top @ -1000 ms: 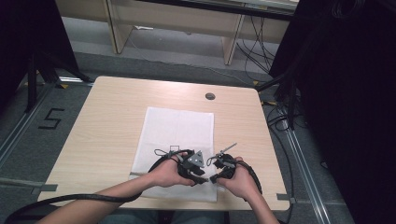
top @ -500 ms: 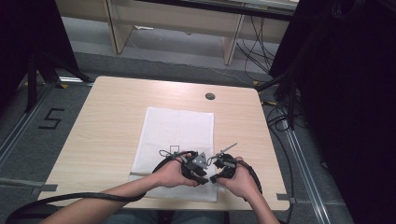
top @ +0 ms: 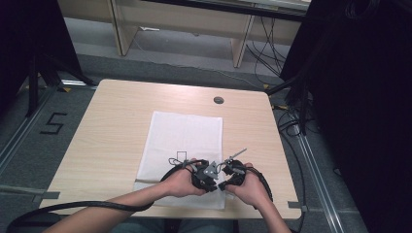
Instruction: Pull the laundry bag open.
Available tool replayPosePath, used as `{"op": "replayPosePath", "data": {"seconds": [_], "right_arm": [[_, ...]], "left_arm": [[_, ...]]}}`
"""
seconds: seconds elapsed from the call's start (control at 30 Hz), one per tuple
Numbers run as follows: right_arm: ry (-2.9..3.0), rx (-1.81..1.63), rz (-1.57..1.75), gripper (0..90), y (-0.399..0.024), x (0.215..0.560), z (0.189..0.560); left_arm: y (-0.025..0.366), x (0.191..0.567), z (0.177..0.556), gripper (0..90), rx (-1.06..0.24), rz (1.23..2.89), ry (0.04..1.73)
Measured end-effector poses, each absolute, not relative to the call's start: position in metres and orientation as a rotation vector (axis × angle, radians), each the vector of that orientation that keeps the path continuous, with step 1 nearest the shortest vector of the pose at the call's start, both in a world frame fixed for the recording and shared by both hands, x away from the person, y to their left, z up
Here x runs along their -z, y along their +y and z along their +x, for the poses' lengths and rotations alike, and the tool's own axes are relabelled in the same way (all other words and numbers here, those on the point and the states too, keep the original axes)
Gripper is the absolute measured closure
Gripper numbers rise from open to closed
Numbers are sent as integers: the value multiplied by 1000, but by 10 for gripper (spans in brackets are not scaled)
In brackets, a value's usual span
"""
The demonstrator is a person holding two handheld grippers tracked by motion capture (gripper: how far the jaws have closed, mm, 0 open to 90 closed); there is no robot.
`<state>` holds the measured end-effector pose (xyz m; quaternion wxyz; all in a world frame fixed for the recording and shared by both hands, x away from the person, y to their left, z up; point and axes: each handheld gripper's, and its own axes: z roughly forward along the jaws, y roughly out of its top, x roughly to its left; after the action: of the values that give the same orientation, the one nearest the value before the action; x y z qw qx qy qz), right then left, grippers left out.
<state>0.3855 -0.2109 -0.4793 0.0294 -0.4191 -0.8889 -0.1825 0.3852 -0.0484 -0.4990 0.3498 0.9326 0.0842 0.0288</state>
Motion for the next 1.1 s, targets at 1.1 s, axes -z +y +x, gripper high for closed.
{"op": "replayPosePath", "data": {"seconds": [1.1], "right_arm": [[-2708, 572, -1312, 900, -212, 479, 386]], "left_arm": [[-51, 497, 390, 810, -51, 2424, 176]]}}
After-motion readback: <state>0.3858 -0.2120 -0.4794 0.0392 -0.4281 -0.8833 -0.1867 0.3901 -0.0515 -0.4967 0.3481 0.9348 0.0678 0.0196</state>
